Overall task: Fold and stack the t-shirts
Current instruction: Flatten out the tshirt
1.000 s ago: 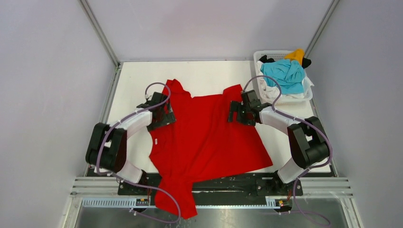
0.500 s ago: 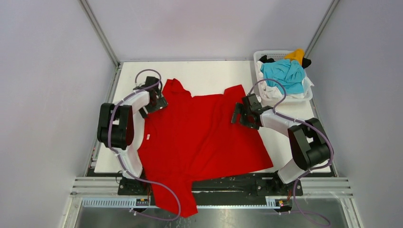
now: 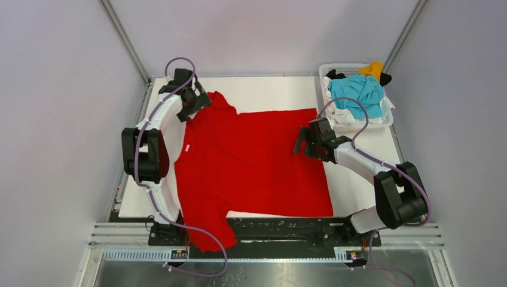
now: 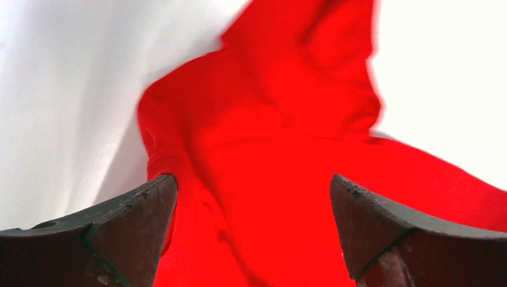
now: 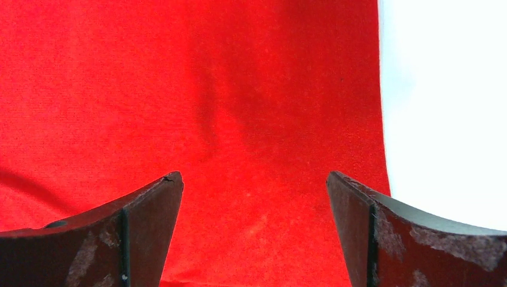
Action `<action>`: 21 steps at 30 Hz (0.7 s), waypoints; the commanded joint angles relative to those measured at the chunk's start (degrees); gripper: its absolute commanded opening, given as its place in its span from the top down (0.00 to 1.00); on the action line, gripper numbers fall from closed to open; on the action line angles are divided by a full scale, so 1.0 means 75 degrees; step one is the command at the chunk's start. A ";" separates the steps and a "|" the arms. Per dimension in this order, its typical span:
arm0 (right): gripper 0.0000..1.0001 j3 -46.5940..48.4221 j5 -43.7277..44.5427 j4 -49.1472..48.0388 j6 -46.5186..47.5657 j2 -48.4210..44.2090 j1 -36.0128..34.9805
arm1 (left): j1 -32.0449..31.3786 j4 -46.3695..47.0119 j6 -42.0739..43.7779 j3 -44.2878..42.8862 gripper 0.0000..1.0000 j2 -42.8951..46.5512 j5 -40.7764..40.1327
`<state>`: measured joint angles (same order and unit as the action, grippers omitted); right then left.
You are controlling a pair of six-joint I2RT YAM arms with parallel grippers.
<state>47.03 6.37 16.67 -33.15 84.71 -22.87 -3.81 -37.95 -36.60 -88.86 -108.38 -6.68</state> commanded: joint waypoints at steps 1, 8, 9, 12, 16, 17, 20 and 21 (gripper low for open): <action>0.00 -0.0150 0.0055 -0.0320 0.0153 -0.0550 0.0040 | -0.0414 0.0225 0.0058 -0.1295 0.01 -0.0372 0.1075; 0.01 -0.0172 0.0262 -0.0300 0.0245 -0.0570 0.0048 | -0.0544 -0.1065 -0.0203 -0.3178 0.01 -0.1680 -0.0278; 0.01 -0.0154 0.0236 -0.0313 0.0267 -0.0558 0.0048 | -0.0537 -0.1102 -0.0214 -0.3092 0.01 -0.1636 -0.0602; 0.00 -0.0078 0.0182 -0.0320 0.0304 -0.0483 0.0047 | -0.0393 -0.1369 -0.0335 -0.2705 0.01 -0.1409 -0.1429; 0.01 -0.0059 0.0177 -0.0301 0.0306 -0.0458 0.0046 | 0.0079 -0.1541 -0.0392 -0.2070 0.01 -0.1046 -0.1681; 0.00 -0.0072 0.0167 -0.0335 0.0297 -0.0472 0.0043 | 0.0197 -0.1571 -0.0393 -0.1892 0.01 -0.0922 -0.1567; 0.00 -0.0109 -0.0040 -0.0515 0.0246 -0.0481 0.0043 | 0.0248 -0.1404 -0.0388 -0.0938 0.01 -0.0196 -0.1274; 0.01 -0.0127 -0.0156 -0.0572 0.0234 -0.0487 0.0030 | 0.0206 -0.1096 -0.0368 -0.0464 0.01 0.0143 -0.1043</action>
<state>45.71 6.44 15.55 -31.53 81.41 -22.85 -2.79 -47.68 -38.74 -100.12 -117.86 -14.92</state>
